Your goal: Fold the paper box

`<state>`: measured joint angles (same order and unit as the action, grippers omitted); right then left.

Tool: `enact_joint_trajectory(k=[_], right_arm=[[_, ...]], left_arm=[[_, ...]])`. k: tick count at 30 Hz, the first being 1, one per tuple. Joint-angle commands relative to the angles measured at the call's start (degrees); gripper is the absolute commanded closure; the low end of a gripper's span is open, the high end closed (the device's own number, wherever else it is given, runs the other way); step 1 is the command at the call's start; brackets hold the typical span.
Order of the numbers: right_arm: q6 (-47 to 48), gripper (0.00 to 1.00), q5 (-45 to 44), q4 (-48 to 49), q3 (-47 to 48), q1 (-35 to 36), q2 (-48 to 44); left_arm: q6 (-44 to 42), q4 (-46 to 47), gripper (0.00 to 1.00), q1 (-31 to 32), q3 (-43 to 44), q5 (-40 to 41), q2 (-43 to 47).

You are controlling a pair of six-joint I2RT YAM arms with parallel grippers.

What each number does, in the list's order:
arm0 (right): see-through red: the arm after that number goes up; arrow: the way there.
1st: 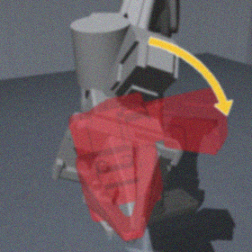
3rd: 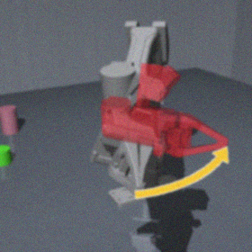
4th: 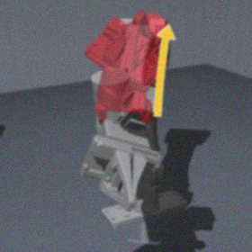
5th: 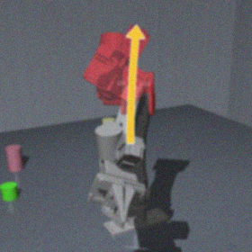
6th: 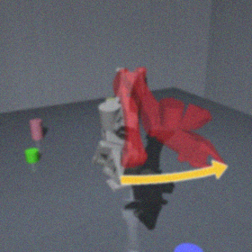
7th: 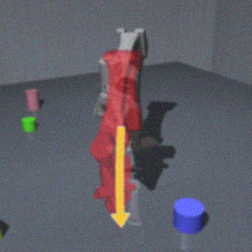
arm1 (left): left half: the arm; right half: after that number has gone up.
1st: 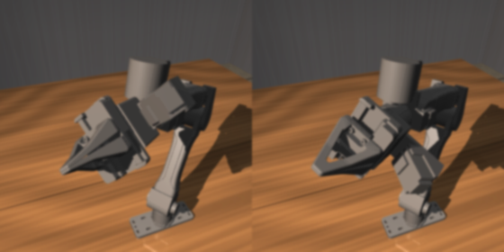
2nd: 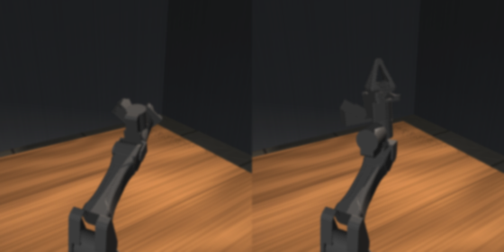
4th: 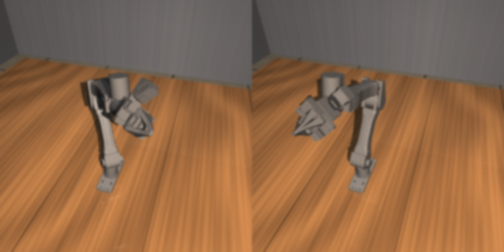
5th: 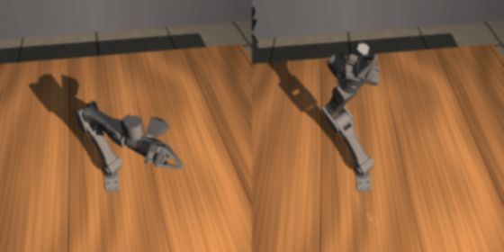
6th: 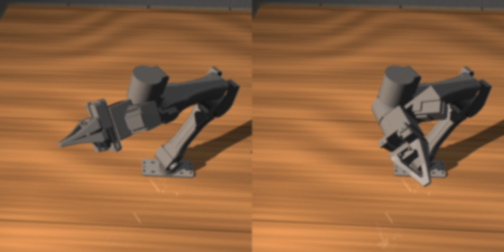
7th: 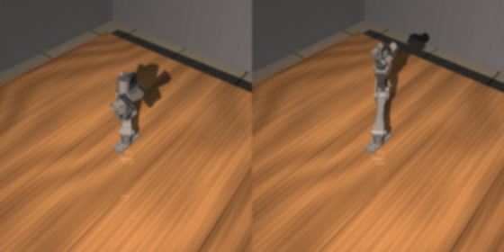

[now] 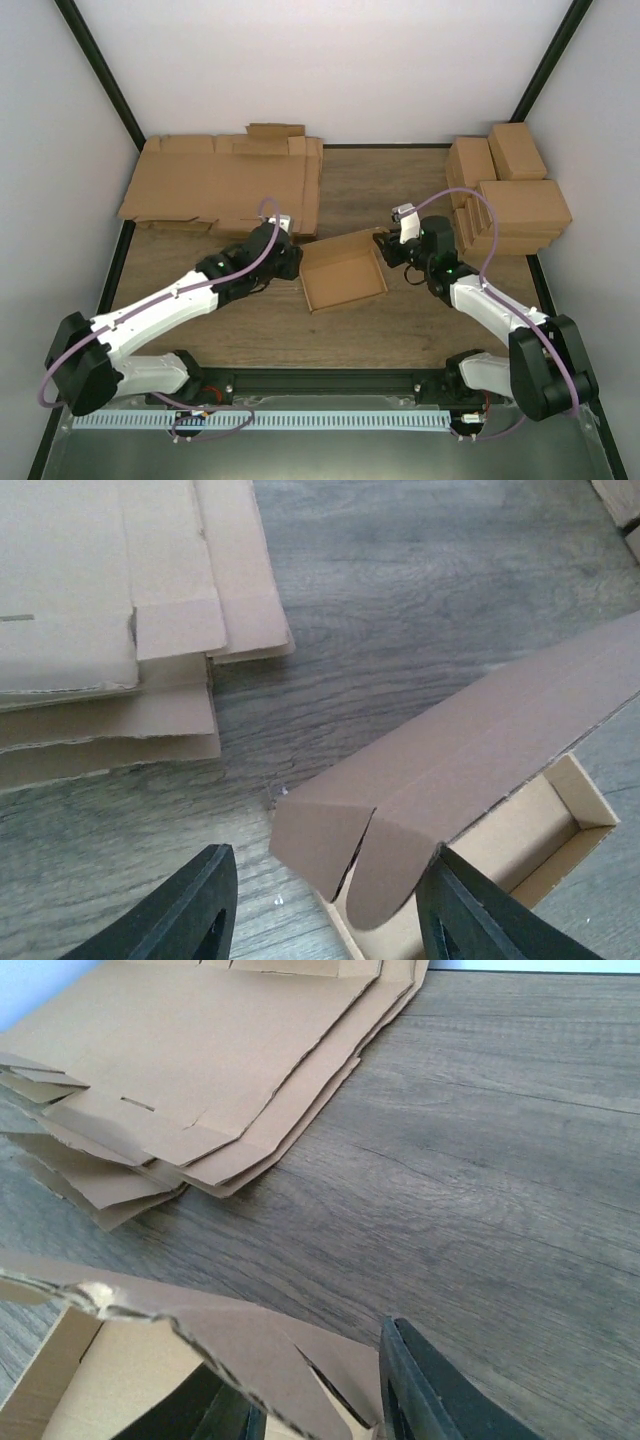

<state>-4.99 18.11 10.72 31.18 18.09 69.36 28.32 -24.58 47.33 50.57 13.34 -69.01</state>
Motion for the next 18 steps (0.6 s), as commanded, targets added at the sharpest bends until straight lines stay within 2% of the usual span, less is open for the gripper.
enact_joint_trajectory(k=[1, 8, 14, 18], right_arm=[[0.6, 0.69, 0.6, -0.4, 2.4, -0.4, -0.5], [0.4, 0.7, 1.1, -1.2, 2.9, -0.4, -0.1], [-0.2, 0.72, 1.7, -1.4, 3.1, -0.4, 0.4], [-1.0, 0.73, 1.3, -1.5, 3.2, -0.2, 0.7]], left_arm=[[-0.5, 3.0, 0.5, -0.4, 1.3, -2.7, -3.4], [-0.5, 3.2, 0.56, -0.4, 1.8, -3.3, -6.6], [0.5, 2.5, 0.7, -0.5, 3.0, -1.3, -9.3], [2.7, 2.0, 0.71, -0.5, 3.2, -0.8, -10.3]])
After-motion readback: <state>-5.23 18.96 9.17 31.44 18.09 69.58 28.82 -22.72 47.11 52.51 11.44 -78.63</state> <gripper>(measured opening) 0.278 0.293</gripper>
